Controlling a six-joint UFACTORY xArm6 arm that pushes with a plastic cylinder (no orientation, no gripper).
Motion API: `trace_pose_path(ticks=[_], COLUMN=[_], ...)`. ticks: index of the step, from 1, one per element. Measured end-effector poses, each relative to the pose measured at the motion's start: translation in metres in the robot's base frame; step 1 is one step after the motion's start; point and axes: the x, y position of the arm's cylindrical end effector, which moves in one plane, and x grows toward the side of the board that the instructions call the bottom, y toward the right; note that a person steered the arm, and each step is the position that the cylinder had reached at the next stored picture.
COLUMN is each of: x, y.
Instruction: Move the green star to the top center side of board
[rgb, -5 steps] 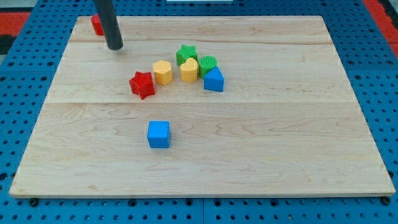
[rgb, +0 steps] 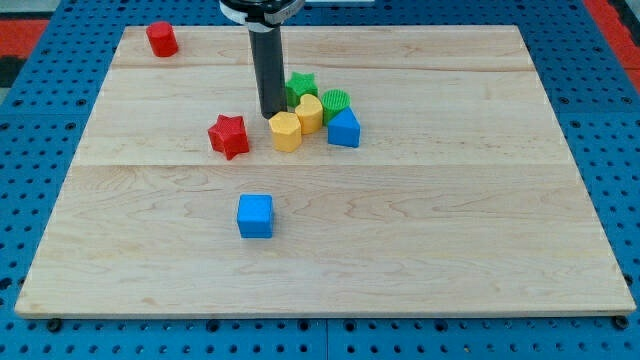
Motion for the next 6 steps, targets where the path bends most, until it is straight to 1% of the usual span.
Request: trace_pose_path(ticks=[1, 2, 3, 4, 5, 6], x=[0.0, -0.009, -0.031, -0.072, -0.104, -0.108], y=[0.025, 0.053, 0.061, 0.046, 0.029, 0.058])
